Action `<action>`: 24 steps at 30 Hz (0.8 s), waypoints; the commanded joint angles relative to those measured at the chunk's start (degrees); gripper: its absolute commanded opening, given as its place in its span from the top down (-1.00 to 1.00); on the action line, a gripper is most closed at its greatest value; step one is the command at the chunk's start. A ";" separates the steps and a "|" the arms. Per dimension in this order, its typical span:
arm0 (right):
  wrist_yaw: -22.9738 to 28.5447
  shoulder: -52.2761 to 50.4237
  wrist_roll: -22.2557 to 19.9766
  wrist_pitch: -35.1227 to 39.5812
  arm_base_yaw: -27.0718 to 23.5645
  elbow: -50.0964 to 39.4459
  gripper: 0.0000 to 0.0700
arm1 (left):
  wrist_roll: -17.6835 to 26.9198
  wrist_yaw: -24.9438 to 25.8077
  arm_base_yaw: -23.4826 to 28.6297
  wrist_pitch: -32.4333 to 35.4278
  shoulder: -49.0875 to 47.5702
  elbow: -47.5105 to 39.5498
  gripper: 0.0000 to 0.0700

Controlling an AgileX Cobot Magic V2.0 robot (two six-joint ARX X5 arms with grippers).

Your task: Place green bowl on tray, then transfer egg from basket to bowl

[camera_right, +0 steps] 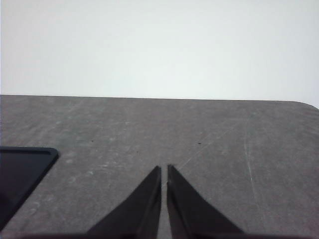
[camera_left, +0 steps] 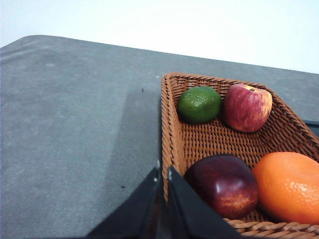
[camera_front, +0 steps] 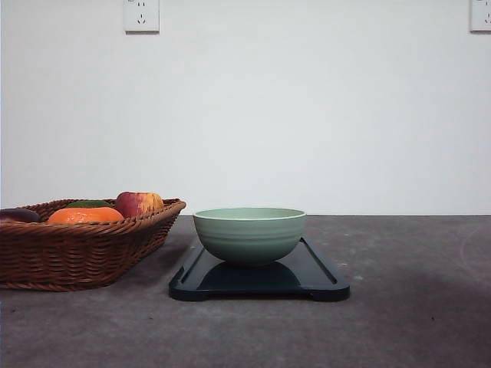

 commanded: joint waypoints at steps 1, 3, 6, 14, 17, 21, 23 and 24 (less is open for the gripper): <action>0.02 0.07 0.63 0.61 -0.02 -0.26 0.96 | -0.41 -0.09 0.02 -0.48 -0.09 -1.05 0.95; 0.04 0.07 0.63 0.61 -0.02 -0.26 0.96 | -0.39 -0.09 0.02 -0.48 -0.09 -1.05 0.95; 0.04 0.07 0.63 0.61 -0.02 -0.26 0.96 | -0.39 -0.09 0.02 -0.48 -0.09 -1.05 0.95; 0.04 0.07 0.63 0.61 -0.02 -0.26 0.96 | -0.39 -0.09 0.02 -0.48 -0.09 -1.05 0.95; 0.04 0.07 0.63 0.61 -0.02 -0.26 0.96 | -0.39 -0.09 0.02 -0.48 -0.09 -1.05 0.95; 0.04 0.07 0.63 0.61 -0.02 -0.26 0.96 | -0.39 -0.09 0.02 -0.48 -0.09 -1.05 0.95; 0.04 0.07 0.63 0.61 -0.02 -0.26 0.96 | -0.41 -0.09 0.02 -0.48 -0.09 -1.05 0.95; 0.04 0.07 0.63 0.61 -0.02 -0.26 0.96 | -0.39 -0.09 0.02 -0.48 -0.09 -1.05 0.95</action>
